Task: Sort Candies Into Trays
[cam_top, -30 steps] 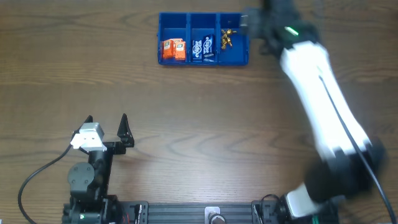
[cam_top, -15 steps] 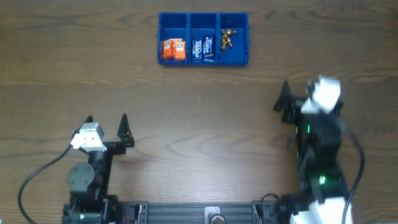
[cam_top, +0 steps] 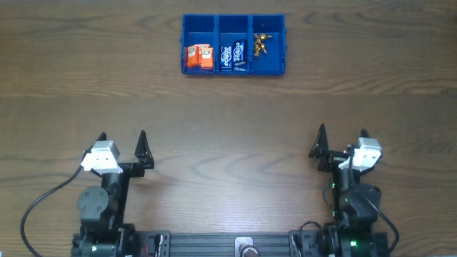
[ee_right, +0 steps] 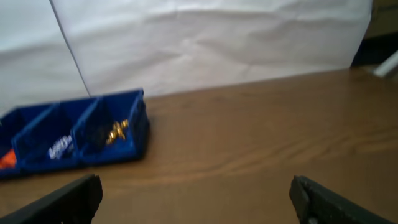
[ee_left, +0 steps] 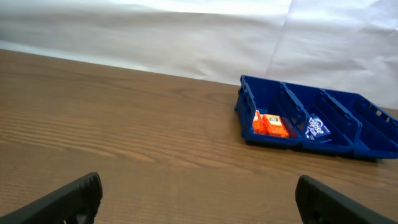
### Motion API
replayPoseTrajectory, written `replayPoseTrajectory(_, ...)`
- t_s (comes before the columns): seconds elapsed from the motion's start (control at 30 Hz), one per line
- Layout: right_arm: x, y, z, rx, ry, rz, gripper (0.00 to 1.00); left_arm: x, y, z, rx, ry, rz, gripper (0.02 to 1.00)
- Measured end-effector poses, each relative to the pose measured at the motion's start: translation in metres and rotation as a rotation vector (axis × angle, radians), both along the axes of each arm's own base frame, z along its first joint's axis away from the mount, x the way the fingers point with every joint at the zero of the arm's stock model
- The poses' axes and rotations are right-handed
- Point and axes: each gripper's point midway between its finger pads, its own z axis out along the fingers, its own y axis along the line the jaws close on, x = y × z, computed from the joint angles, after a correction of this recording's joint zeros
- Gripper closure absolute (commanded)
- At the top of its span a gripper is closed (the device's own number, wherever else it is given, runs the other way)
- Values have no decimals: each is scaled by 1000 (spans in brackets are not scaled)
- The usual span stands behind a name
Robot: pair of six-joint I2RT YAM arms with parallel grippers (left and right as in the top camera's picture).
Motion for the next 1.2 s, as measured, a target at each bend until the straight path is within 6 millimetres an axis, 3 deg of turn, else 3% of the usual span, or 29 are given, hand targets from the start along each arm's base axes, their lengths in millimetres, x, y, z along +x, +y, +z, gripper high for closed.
replayPoseTrajectory(0.43, -3, 11, -2, -107, 1, 73, 3, 0, 0, 0, 0, 0, 0, 20)
replayPoseTrajectory(1.2, -3, 16, -3, -123, 5, 104, 3, 0, 0, 0, 0, 0, 0, 20)
